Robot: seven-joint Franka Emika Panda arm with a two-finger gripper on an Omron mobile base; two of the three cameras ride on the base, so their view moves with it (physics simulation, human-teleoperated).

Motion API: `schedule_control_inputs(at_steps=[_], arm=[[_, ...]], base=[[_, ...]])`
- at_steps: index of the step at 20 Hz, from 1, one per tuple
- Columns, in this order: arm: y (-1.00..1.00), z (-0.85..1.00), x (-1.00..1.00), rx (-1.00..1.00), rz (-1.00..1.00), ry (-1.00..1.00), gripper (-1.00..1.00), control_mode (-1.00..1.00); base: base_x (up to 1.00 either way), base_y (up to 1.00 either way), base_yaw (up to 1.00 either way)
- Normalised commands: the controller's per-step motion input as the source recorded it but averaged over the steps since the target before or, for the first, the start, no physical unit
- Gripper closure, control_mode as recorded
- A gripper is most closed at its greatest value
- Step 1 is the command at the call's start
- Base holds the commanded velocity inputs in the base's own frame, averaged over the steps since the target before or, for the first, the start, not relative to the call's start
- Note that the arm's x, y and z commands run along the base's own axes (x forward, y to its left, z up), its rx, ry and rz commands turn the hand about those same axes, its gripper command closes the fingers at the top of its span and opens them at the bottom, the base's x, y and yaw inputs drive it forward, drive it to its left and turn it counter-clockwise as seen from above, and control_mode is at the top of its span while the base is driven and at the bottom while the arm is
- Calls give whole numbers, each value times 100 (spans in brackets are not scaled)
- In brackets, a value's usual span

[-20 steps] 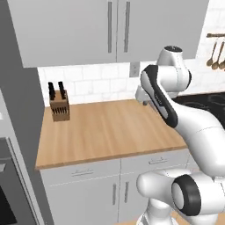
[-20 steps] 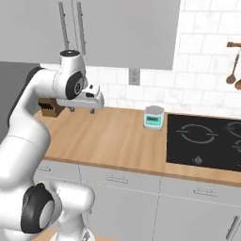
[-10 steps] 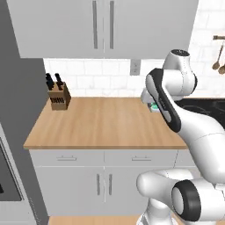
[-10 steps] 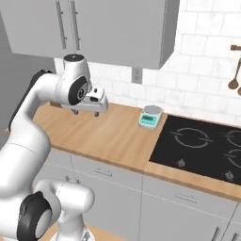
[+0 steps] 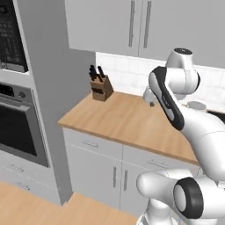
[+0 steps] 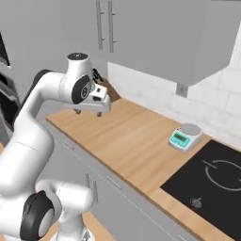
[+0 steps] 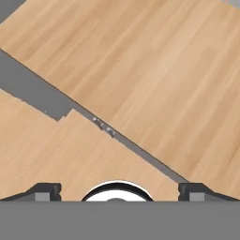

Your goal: Take a straw from the drawer in front and place it inside the glass cup on the dining counter.

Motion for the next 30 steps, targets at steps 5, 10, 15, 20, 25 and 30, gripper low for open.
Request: schedule_control_inputs(at_steps=[5,10,15,20,25,30], arm=[[0,0,0,0,0,0,-100,100],[0,0,0,0,0,0,-100,100],[0,0,0,0,0,0,-100,100],[0,0,0,0,0,0,-100,100],[0,0,0,0,0,0,-100,100],[0,0,0,0,0,0,-100,100]], base=[[-26,-68,55],[-68,-49,30],[-40,-52,19],[-18,-46,25],[7,-71,41],[0,-92,44]])
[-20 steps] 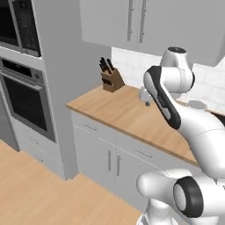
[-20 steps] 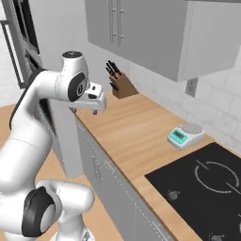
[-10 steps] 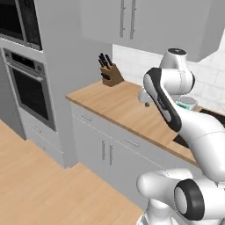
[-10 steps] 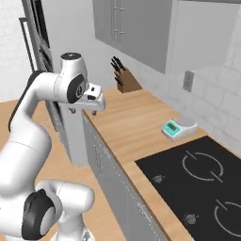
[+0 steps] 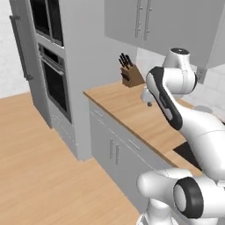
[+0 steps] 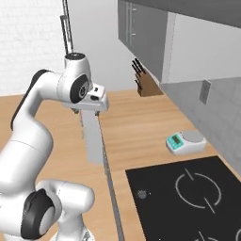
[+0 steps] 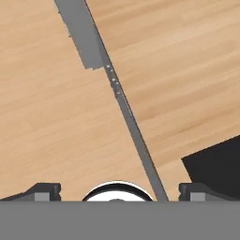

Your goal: Take a straw from the drawer in front and place it inside the glass cup on the dining counter.

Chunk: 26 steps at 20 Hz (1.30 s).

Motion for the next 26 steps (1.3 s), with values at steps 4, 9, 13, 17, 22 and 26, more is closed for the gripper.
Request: schedule_control_inputs(at_steps=[4,9,13,17,22,26], arm=[[-1,0,-11,0,18,0,-100,-100],[86,-29,6,-12,9,1,-100,-100],[100,-64,46,-27,0,1,-100,-100],[84,-69,52,-34,0,1,-100,-100],[65,-79,52,-45,-5,0,-100,-100],[25,-85,36,-44,-16,6,-100,-100]], base=[[-5,-14,9],[0,0,0],[0,0,0],[0,0,0],[0,0,0],[0,0,0]])
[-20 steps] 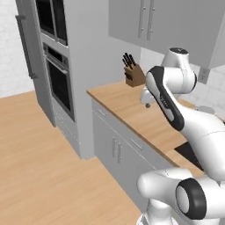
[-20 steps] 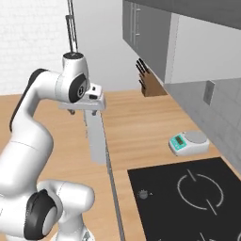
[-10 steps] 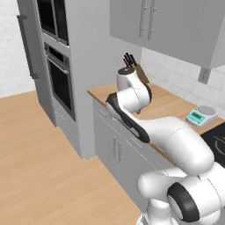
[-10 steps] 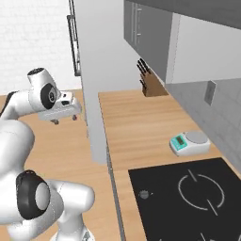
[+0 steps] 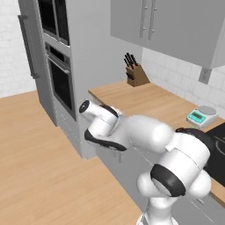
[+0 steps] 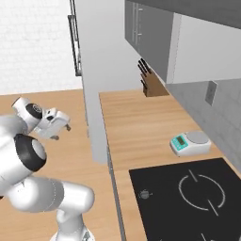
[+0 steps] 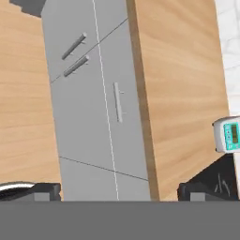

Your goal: Take a straw from the drawer in front and place it inside the glass cup on the dining counter.

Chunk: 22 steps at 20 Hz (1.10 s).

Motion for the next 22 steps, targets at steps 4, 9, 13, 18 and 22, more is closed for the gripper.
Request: schedule_control_inputs(at_steps=[4,9,13,18,22], arm=[[-5,-82,5,-35,-28,4,-100,-100],[-45,-71,0,-29,-36,2,-100,-100],[-71,-36,5,-24,-31,0,-100,-100],[-50,-21,20,-23,-15,0,-100,-100],[-33,-26,26,-22,-5,0,-100,-100]], base=[[0,0,0],[0,0,0],[0,0,0],[0,0,0],[0,0,0]])
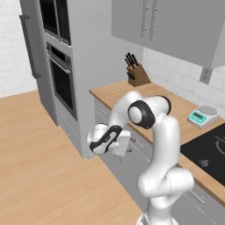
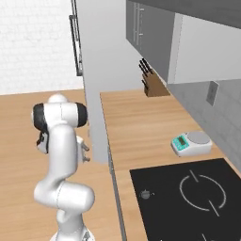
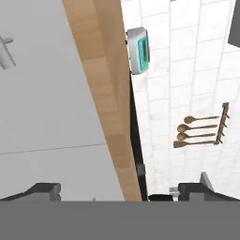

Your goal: Take a straw from the drawer in front and place it inside the glass cup on the dining counter.

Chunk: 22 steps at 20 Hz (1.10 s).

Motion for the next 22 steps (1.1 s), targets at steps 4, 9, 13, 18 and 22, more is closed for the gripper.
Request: schedule_control_inputs(at_steps=[4,9,13,18,22], arm=[[-43,-27,12,-15,-1,0,-100,-100],[-40,-21,1,0,9,0,-100,-100],[-30,-17,5,0,19,0,-100,-100],[-17,-23,31,0,19,0,-100,-100],[-7,-23,39,0,18,2,-100,-100]], base=[[0,0,0],[0,0,0],[0,0,0],[0,0,0],[0,0,0]])
